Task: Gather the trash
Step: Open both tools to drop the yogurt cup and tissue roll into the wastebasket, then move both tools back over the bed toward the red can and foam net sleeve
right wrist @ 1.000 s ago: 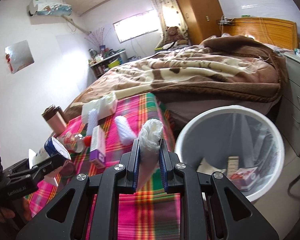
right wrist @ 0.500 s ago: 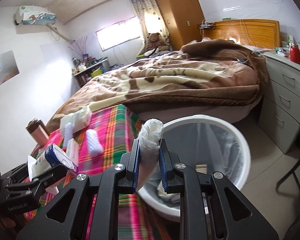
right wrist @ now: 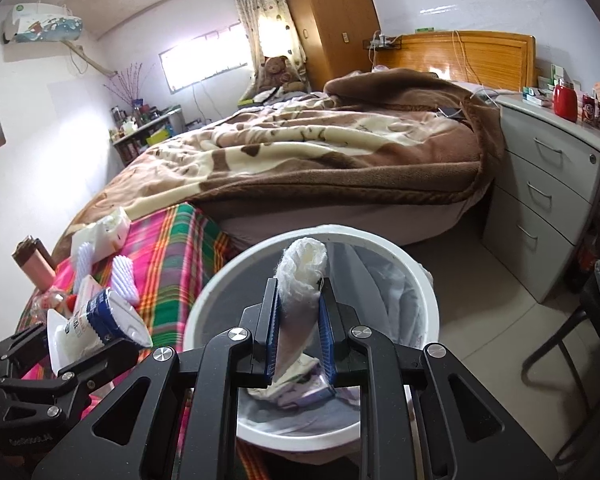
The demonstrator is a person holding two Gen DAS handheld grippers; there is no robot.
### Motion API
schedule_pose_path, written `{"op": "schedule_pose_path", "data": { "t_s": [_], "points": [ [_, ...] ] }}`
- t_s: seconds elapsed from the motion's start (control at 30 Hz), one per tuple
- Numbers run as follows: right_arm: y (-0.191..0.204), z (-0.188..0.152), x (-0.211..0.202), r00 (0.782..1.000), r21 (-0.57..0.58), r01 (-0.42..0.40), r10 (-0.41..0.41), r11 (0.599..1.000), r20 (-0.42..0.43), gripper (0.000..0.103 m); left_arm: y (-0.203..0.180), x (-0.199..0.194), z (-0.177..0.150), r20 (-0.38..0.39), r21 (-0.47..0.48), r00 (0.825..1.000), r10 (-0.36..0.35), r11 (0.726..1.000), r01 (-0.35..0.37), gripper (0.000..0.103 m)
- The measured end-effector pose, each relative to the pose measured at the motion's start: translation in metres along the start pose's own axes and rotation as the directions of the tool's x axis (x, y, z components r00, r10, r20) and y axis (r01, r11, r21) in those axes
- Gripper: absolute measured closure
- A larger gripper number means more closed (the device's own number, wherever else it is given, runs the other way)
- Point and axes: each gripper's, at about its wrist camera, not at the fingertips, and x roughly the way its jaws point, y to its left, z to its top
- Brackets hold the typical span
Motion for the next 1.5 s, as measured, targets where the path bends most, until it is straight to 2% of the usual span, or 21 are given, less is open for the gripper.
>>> {"op": "schedule_pose_path", "data": {
  "t_s": [0.27,0.67,0.77,0.9,1.5],
  "points": [
    [-0.01,0.001,0.007,0.999,-0.022,0.024,-0.025,0.999,-0.027,0.085,-0.017,0.022,0.005,-0.03,0.032,1.0,-0.004,0.999,0.005,0.025],
    [-0.022,0.003,0.013,0.997,-0.013,0.057,-0.058,0.998,-0.053,0.083,-0.024,0.039,0.008,-0.056,0.024,0.998,-0.033,0.999,0.035,0.025],
    [-0.022,0.002,0.015,0.996,-0.014,0.065,-0.066,0.998,-0.065,0.079,-0.022,0.038,0.008,-0.057,0.014,0.998,-0.032,0.999,0.033,0.024],
    [-0.02,0.001,0.011,0.997,-0.009,0.051,-0.051,0.999,-0.059,0.056,-0.02,0.034,0.008,-0.049,0.004,0.998,-0.033,0.999,0.033,0.021],
    [0.01,0.0,-0.004,1.0,-0.027,0.004,-0.004,1.0,-0.007,0.054,0.02,-0.008,-0.005,0.007,-0.055,0.999,0.032,0.998,-0.031,0.021]
  ]
}}
